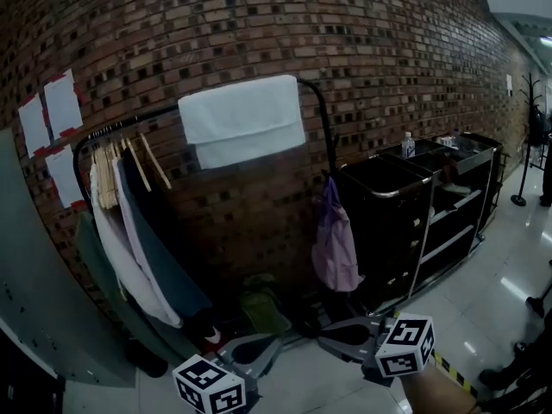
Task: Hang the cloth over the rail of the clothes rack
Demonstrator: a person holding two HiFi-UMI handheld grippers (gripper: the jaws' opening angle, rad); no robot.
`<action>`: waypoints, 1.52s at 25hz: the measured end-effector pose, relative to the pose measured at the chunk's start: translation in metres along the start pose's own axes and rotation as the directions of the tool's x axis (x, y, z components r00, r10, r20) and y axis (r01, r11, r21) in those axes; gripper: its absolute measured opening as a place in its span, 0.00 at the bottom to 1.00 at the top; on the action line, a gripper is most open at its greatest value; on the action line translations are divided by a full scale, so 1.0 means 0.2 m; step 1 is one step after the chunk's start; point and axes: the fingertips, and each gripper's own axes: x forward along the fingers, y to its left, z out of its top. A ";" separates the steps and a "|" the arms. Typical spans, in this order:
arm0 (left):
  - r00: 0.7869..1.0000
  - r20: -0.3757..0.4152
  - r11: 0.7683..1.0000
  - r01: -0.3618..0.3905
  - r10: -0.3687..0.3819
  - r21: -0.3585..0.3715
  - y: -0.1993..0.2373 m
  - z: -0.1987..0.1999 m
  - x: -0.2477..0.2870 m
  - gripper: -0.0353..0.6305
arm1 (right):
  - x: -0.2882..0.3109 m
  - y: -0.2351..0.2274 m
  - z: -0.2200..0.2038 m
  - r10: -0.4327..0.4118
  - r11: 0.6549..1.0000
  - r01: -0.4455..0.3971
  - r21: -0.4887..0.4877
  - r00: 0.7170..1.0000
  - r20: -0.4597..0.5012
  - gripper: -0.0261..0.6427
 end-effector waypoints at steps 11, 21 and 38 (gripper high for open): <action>1.000 -0.006 1.000 -0.014 0.015 0.026 -0.39 0.05 -0.67 0.06 | -0.02 0.77 0.12 -0.006 1.000 0.007 -0.026 1.000 0.015 0.04; 1.000 -0.004 0.999 0.014 -0.014 0.033 -0.66 0.03 -0.71 0.06 | -0.17 0.93 0.11 -0.010 0.999 0.010 -0.041 1.000 0.012 0.04; 0.999 -0.023 0.999 0.024 -0.023 0.031 -0.80 -0.01 -0.66 0.06 | -0.28 0.99 0.06 0.017 0.999 -0.017 -0.033 1.000 0.007 0.04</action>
